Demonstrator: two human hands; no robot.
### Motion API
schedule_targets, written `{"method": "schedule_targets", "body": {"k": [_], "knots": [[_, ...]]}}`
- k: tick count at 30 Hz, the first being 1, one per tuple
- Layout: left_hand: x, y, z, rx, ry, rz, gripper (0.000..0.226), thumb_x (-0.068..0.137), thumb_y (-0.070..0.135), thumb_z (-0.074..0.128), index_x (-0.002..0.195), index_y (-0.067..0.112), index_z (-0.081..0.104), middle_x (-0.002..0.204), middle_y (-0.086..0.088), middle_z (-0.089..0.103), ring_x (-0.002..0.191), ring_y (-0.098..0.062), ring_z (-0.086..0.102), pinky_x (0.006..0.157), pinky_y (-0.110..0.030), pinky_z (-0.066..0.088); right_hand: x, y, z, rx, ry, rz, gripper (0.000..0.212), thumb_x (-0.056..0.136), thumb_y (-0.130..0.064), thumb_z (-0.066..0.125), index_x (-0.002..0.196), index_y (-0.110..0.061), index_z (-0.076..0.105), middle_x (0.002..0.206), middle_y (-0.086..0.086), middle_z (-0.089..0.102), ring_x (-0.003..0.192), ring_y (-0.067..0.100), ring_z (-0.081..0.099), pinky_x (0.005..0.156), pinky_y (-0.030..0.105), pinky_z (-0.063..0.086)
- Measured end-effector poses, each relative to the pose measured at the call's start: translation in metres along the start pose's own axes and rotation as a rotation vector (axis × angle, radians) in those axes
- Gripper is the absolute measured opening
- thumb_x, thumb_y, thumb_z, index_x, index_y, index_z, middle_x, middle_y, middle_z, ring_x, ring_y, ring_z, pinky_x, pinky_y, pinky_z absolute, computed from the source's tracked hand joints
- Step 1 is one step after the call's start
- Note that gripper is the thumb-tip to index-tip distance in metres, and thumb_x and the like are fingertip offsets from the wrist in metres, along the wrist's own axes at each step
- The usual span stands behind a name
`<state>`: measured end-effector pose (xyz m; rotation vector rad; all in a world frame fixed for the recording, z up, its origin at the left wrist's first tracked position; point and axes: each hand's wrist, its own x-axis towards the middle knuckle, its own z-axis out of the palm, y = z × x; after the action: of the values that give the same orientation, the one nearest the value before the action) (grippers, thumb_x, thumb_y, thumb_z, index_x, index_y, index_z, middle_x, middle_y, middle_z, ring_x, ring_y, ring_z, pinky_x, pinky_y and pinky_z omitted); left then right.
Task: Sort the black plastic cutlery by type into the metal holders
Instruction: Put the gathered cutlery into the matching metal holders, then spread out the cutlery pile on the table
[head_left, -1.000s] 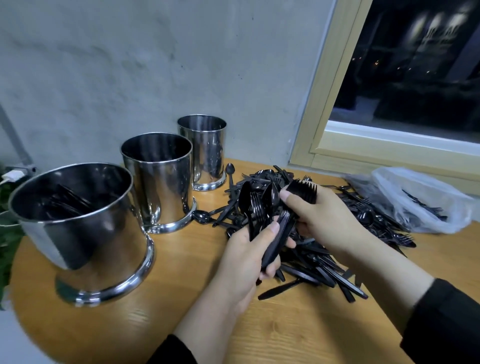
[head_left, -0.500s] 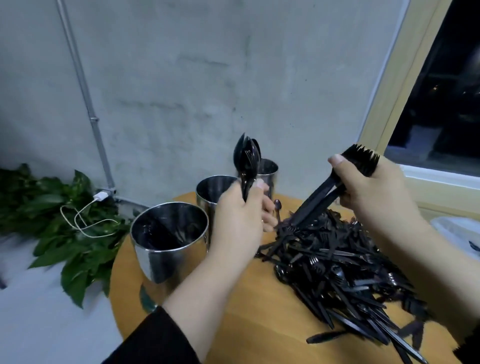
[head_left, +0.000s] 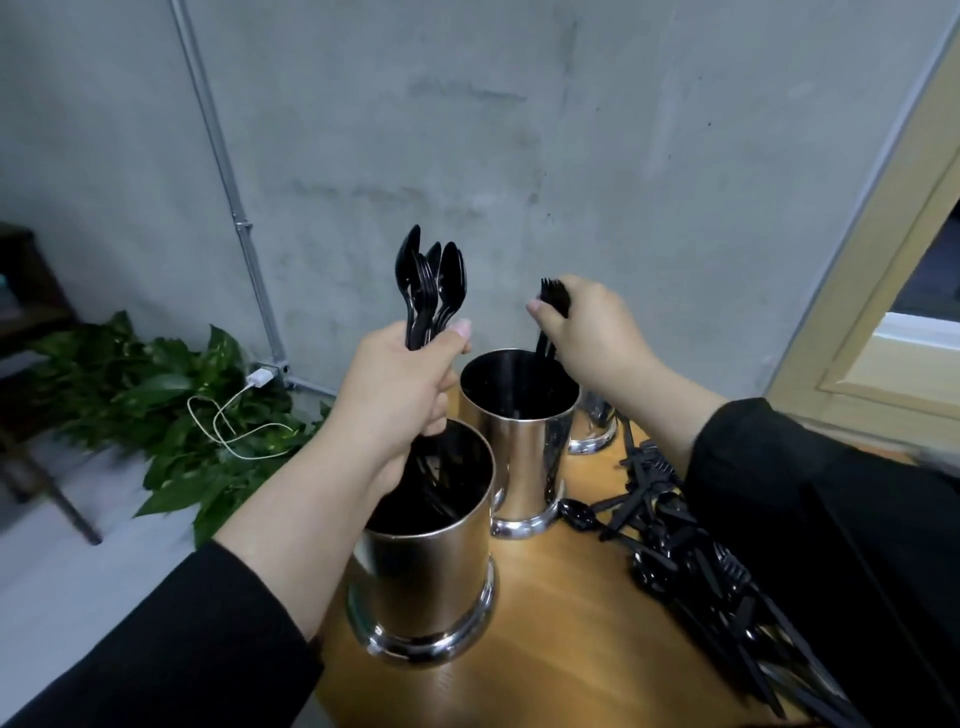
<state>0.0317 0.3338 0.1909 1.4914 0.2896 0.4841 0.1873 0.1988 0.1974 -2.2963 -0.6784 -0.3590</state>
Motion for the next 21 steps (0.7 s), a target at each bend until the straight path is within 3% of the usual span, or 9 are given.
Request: {"method": "schedule_targets", "body": {"k": [3, 7, 10, 15, 18, 21], "knots": [[0.005, -0.003, -0.002, 0.008, -0.032, -0.012, 0.021, 0.101, 0.028, 0.065, 0.092, 0.009, 0.061, 0.051, 0.004, 0.034, 0.042, -0.012, 0.027, 0.04, -0.022, 0.022, 0.007, 0.0, 0.021, -0.086, -0.109, -0.019, 0.025, 0.097, -0.04, 0.062, 0.091, -0.016, 0.056, 0.083, 0.008, 0.062, 0.085, 0.034, 0.06, 0.066, 0.033, 0.036], [0.008, -0.006, -0.001, 0.068, -0.067, -0.029, 0.023, 0.099, 0.027, 0.067, 0.091, 0.007, 0.063, 0.051, -0.001, 0.042, 0.04, -0.016, 0.035, 0.039, -0.023, 0.024, 0.011, 0.002, 0.035, -0.16, -0.225, 0.003, 0.062, 0.09, -0.066, 0.056, 0.127, -0.016, 0.059, 0.098, 0.011, 0.069, 0.099, 0.032, 0.065, 0.071, 0.032, 0.04], [0.009, -0.004, 0.002, 0.061, -0.071, -0.045, 0.021, 0.099, 0.025, 0.068, 0.095, 0.005, 0.061, 0.051, -0.001, 0.045, 0.039, -0.015, 0.037, 0.037, -0.022, 0.027, 0.01, 0.005, 0.021, -0.086, -0.152, 0.004, 0.05, 0.101, -0.055, 0.044, 0.123, -0.014, 0.062, 0.096, 0.011, 0.071, 0.101, 0.031, 0.064, 0.073, 0.031, 0.039], [0.007, 0.005, 0.021, 0.006, -0.121, -0.073, 0.022, 0.099, 0.026, 0.068, 0.088, 0.008, 0.065, 0.055, 0.001, 0.045, 0.041, -0.01, 0.036, 0.037, -0.02, 0.028, -0.015, -0.001, -0.024, 0.378, -0.092, 0.012, 0.048, 0.103, -0.055, 0.039, 0.105, -0.018, 0.069, 0.067, -0.006, 0.064, 0.066, 0.018, 0.059, 0.068, 0.033, 0.046], [0.0, 0.007, 0.044, 0.003, -0.208, -0.108, 0.021, 0.098, 0.024, 0.07, 0.088, 0.006, 0.067, 0.056, 0.001, 0.046, 0.041, -0.01, 0.037, 0.037, -0.02, 0.028, -0.037, -0.008, -0.05, 0.582, -0.195, -0.005, 0.053, 0.099, -0.063, 0.039, 0.097, -0.018, 0.066, 0.067, 0.017, 0.058, 0.059, 0.028, 0.051, 0.061, 0.035, 0.045], [-0.011, 0.001, 0.067, 0.049, -0.29, -0.152, 0.021, 0.096, 0.023, 0.071, 0.082, 0.008, 0.068, 0.054, 0.0, 0.045, 0.041, -0.011, 0.039, 0.038, -0.021, 0.031, -0.051, -0.008, -0.065, 0.622, -0.248, 0.03, 0.06, 0.091, -0.067, 0.05, 0.11, -0.012, 0.063, 0.067, 0.019, 0.05, 0.058, 0.025, 0.044, 0.056, 0.038, 0.037]]}}
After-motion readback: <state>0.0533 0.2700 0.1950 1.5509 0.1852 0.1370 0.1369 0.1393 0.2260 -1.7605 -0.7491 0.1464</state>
